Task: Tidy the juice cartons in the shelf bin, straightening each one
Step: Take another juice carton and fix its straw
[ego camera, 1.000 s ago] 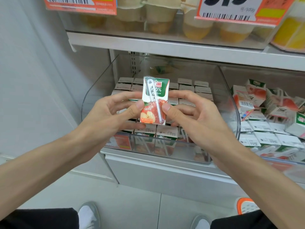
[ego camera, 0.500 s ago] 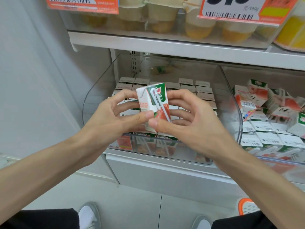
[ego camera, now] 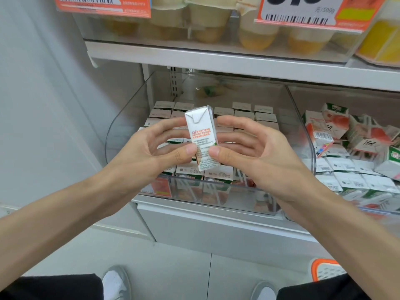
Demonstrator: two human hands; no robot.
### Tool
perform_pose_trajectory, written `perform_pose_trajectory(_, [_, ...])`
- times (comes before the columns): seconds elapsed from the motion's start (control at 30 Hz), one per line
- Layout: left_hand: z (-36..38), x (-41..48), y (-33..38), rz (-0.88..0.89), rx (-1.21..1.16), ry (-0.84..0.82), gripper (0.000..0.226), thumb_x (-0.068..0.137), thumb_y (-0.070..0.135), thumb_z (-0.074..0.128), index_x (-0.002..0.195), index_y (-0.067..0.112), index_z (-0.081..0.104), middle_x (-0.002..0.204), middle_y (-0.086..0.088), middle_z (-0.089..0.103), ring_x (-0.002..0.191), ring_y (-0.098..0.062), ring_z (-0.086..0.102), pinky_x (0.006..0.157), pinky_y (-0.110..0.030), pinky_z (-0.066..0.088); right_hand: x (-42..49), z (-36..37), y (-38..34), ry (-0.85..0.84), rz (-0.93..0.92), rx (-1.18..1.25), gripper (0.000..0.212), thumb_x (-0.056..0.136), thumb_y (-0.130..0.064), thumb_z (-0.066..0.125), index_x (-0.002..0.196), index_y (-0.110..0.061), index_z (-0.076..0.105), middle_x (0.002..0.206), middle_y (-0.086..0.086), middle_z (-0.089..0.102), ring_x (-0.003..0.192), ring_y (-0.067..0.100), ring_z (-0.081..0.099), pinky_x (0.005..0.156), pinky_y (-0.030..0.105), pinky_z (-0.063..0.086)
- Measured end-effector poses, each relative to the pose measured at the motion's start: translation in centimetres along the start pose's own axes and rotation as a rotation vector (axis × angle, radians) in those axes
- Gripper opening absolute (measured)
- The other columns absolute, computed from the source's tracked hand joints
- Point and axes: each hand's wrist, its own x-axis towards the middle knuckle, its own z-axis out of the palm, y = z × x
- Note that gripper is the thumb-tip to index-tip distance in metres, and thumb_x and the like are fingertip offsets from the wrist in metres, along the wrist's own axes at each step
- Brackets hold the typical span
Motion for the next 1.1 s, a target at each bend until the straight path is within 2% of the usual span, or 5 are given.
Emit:
perform_pose_trajectory(0.13, [0.4, -0.3, 0.4, -0.008, 0.012, -0.103, 0.038, 0.105, 0.028, 0.057, 0.142, 0.026, 0.064, 0.14, 0.01, 0.069, 0.132, -0.013, 0.065, 0.116, -0.032, 0.047, 0.0, 0.3, -0.2, -0.043, 0.012, 0.079, 0.047, 0.087, -0.016, 0.083, 0.13, -0.025, 0.065, 0.116, -0.004, 0.08, 0.109, 0.01, 0.076, 0.1, 0.026, 0.059])
perform_pose_trajectory(0.33, [1.0, -0.3, 0.6, -0.072, -0.152, 0.036, 0.037, 0.096, 0.023, 0.067, 0.132, 0.015, 0.063, 0.117, -0.004, 0.081, 0.108, -0.024, 0.078, 0.091, -0.026, 0.061, 0.5, 0.8, 0.5, -0.014, -0.078, -0.078, 0.024, 0.09, -0.018, 0.082, 0.112, -0.021, 0.072, 0.118, -0.009, 0.077, 0.108, 0.009, 0.073, 0.096, 0.031, 0.061])
perform_pose_trajectory(0.53, [0.9, -0.4, 1.0, -0.072, -0.187, 0.061, 0.038, 0.097, 0.024, 0.064, 0.134, 0.016, 0.062, 0.113, -0.008, 0.081, 0.104, -0.026, 0.079, 0.085, -0.026, 0.063, 0.4, 1.0, 0.5, 0.052, -0.137, -0.204, 0.038, 0.072, -0.032, 0.095, 0.103, -0.027, 0.073, 0.102, -0.002, 0.07, 0.082, 0.013, 0.063, 0.081, 0.043, 0.057])
perform_pose_trajectory(0.7, [0.4, -0.3, 0.5, -0.064, -0.13, 0.078, 0.036, 0.101, 0.01, 0.062, 0.137, 0.014, 0.061, 0.118, -0.008, 0.08, 0.104, -0.03, 0.079, 0.089, -0.035, 0.064, 0.4, 0.6, 0.6, 0.048, -0.137, -0.182, 0.037, 0.075, -0.017, 0.094, 0.104, -0.022, 0.073, 0.091, 0.008, 0.074, 0.076, 0.01, 0.065, 0.073, 0.029, 0.056])
perform_pose_trajectory(1.1, [-0.2, -0.2, 0.3, 0.002, -0.017, 0.119, 0.05, 0.074, 0.026, 0.084, 0.121, 0.014, 0.073, 0.12, -0.005, 0.078, 0.11, -0.023, 0.077, 0.101, -0.04, 0.059, 0.0, 0.6, 0.3, 0.014, -0.079, -0.145, 0.048, 0.078, -0.022, 0.091, 0.119, -0.027, 0.066, 0.107, -0.006, 0.08, 0.094, 0.01, 0.077, 0.09, 0.032, 0.062])
